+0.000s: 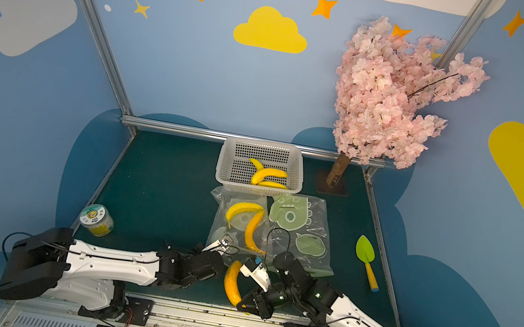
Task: Open the zip-top bag and take out the banana
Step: Pick up the banana from the zipper food storage bag, then place the banana in the basket.
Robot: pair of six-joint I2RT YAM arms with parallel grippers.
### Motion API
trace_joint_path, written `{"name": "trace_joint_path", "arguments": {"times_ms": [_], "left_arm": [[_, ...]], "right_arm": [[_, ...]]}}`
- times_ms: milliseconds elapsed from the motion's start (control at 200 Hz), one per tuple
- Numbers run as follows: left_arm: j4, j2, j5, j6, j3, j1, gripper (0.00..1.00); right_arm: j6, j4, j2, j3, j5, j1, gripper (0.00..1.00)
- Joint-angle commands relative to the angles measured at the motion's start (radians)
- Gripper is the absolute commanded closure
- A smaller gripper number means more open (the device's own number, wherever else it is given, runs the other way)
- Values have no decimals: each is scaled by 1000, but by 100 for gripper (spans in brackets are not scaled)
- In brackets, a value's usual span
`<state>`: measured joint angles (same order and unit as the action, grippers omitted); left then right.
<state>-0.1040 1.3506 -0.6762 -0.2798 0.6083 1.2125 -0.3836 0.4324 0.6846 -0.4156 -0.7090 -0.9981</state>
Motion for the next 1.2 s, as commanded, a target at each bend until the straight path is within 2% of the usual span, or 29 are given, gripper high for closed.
{"name": "trace_joint_path", "arguments": {"times_ms": [0, 40, 170, 230, 285, 405, 475, 541, 606, 671, 746, 816, 966, 1046, 1186, 1196], "left_arm": [[8, 7, 10, 1, 15, -5, 97], [11, 7, 13, 2, 11, -5, 97], [20, 9, 30, 14, 10, -5, 97], [13, 10, 32, 20, 16, -5, 98], [10, 9, 33, 24, 17, -5, 97], [29, -2, 34, 37, 15, -5, 97], [40, -4, 40, 40, 16, -5, 97], [55, -3, 54, 42, 18, -6, 97], [74, -2, 73, 46, 17, -5, 97], [82, -1, 84, 45, 20, -5, 98], [90, -6, 93, 45, 23, -5, 97], [106, -14, 97, 53, 18, -5, 97], [118, -32, 104, 55, 13, -5, 97], [117, -41, 106, 48, 9, -5, 97], [114, -61, 90, 51, 1, -5, 97], [112, -62, 88, 51, -1, -5, 97]], "right_arm": [[-80, 171, -156, -20, 38, -9, 100], [-75, 202, -234, -41, 81, -8, 100], [-60, 170, -484, -79, 377, 12, 100], [-45, 131, -510, -93, 461, 23, 100], [-18, 92, -462, -123, 493, 33, 100], [103, 21, -227, -231, 558, 56, 100], [206, -31, -41, -330, 589, 118, 100], [249, -118, 158, -414, 468, 280, 100], [195, -252, 371, -503, 290, 464, 100], [175, -342, 575, -623, 226, 547, 100], [208, -343, 774, -805, 209, 564, 100], [200, -248, 980, -1022, 214, 583, 100], [139, -27, 1379, -1454, 94, 610, 100], [91, -32, 1477, -1522, 124, 602, 100], [68, -101, 1505, -1477, 175, 578, 100], [71, -100, 1506, -1475, 178, 576, 98]]}}
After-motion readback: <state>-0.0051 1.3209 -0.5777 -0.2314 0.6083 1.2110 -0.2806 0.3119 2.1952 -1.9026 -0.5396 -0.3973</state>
